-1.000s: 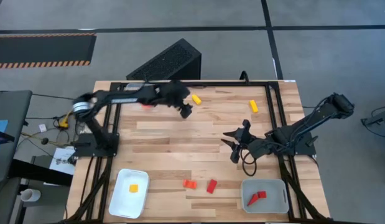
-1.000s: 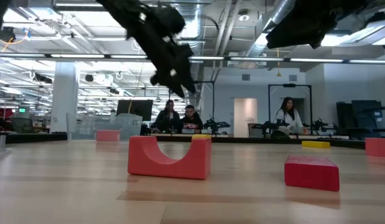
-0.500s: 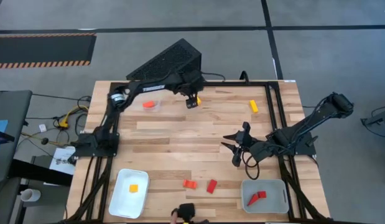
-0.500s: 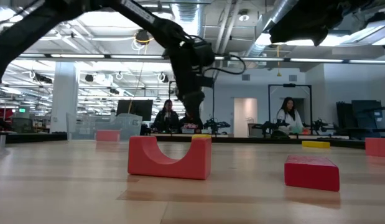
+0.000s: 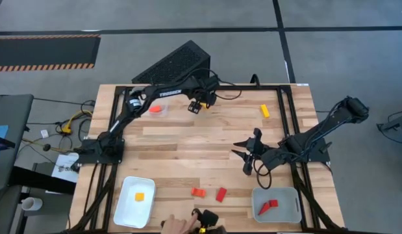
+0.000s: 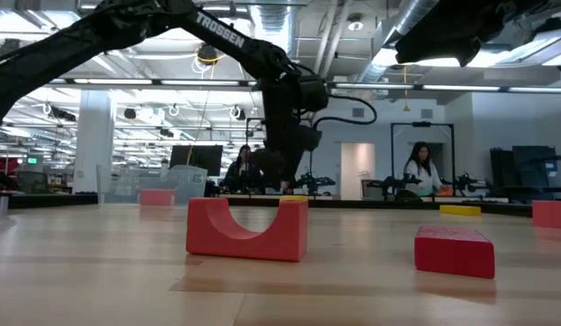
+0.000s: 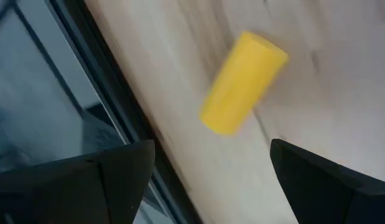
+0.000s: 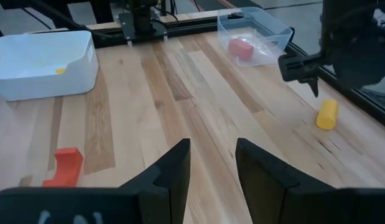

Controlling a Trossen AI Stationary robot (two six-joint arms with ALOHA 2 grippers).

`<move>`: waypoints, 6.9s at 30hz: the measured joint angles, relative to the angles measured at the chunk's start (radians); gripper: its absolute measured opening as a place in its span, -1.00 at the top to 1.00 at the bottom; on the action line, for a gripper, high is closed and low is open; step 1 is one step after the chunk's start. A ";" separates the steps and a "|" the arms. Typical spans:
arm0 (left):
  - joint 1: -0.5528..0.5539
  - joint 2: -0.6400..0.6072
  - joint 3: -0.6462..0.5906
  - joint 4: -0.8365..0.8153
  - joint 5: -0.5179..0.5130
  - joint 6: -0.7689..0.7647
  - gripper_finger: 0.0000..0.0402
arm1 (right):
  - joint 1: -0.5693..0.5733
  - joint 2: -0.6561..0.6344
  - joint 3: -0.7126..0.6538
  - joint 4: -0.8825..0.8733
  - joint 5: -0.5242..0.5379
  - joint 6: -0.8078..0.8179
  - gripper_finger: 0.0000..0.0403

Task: Sort & place blocks by color
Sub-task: Put the left yellow block into the white bin, then put the bottom yellow block into the white bin

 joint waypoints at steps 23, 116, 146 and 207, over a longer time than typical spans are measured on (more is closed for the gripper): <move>0.075 0.065 0.000 0.022 0.130 0.266 -0.29 | -0.002 0.000 0.000 0.004 0.006 0.000 0.25; -0.198 -0.073 0.032 -0.495 0.353 -0.376 0.61 | 0.022 0.000 -0.001 0.013 -0.045 0.002 0.25; -0.437 -0.688 -1.061 0.304 0.297 -0.603 -0.63 | 0.027 0.000 -0.001 0.084 -0.051 -0.008 0.25; -1.476 -0.815 -0.904 -0.116 0.170 -2.084 0.54 | 0.066 0.000 0.000 0.172 -0.016 -0.032 0.25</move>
